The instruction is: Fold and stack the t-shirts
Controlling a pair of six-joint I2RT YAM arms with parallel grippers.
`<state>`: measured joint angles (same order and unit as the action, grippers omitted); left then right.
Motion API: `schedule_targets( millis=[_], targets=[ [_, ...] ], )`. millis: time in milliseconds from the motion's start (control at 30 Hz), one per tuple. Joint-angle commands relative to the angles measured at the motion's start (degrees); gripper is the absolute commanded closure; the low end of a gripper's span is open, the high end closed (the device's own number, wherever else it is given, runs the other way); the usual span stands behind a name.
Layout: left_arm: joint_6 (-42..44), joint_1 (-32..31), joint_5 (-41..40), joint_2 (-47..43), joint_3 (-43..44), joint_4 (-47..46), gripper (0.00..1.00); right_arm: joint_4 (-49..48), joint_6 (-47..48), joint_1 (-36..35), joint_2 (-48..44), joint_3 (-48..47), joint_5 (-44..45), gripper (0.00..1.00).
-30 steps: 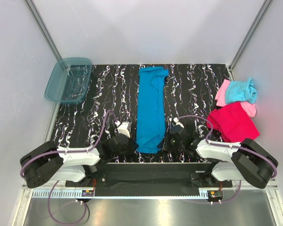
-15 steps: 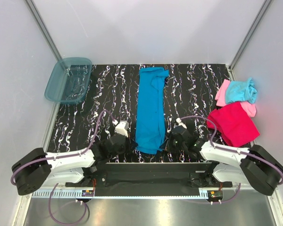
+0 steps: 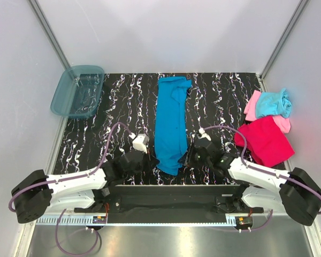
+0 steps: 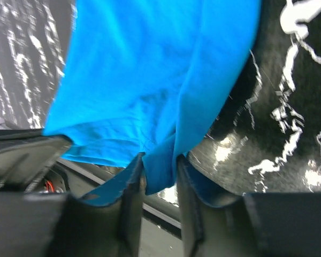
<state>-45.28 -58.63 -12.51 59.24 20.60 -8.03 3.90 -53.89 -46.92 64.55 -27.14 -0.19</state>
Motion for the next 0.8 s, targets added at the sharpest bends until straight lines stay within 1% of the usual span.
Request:
schedule_targets(
  millis=[0,33,100,133,233,267,333,367,400,467,633,767],
  targets=[
    [-0.25,-0.52,-1.64,-0.62,-0.29,-1.2,1.0,-1.7,-0.6,-0.63,0.66,1.55,-1.22,0.62],
    [-0.42,-0.52,-1.72,-0.71,-0.47,-1.2,1.0,-1.88,-0.78,-0.81,0.75,2.34,-1.66,0.59],
    [-0.51,-0.52,-1.73,-0.62,-0.91,-1.2,0.98,-2.49,-1.04,-1.07,1.27,2.96,-2.01,0.57],
    [-0.51,-0.52,-1.64,-0.27,-0.91,-1.2,0.93,-2.67,-1.13,-1.16,1.54,3.4,-2.19,0.56],
    [-0.95,-0.52,-1.55,0.34,-1.26,-1.55,0.82,-3.37,-1.83,-1.86,2.5,4.54,-2.27,0.55],
    [-1.21,-0.52,-1.64,0.52,-1.35,-1.63,0.73,-3.46,-2.18,-2.39,2.94,4.72,-2.36,0.55],
    [-1.39,-0.52,-1.64,0.87,-1.79,-2.07,0.68,-5.66,-2.54,-2.74,3.47,5.07,-2.19,0.55],
    [-1.48,-0.52,-1.64,1.05,-1.79,-2.16,0.63,-6.18,-2.97,-3.09,4.17,5.16,-2.19,0.55],
    [-1.48,-0.52,-1.64,1.14,-1.88,-2.25,0.61,-6.53,-3.15,-3.44,4.52,5.25,-2.27,0.55],
    [-1.57,-0.52,-1.64,1.58,-2.05,-2.43,0.59,-7.67,-3.59,-3.97,5.66,5.43,-2.19,0.55],
    [-1.83,-0.52,-1.81,1.93,-2.32,-2.87,0.59,-9.79,-4.47,-5.2,7.86,5.16,-1.92,0.55],
    [-1.83,-0.52,-1.81,2.1,-2.67,-3.22,0.6,-12.5,-5.35,-6.43,11.38,4.02,-1.84,0.56]
  ],
)
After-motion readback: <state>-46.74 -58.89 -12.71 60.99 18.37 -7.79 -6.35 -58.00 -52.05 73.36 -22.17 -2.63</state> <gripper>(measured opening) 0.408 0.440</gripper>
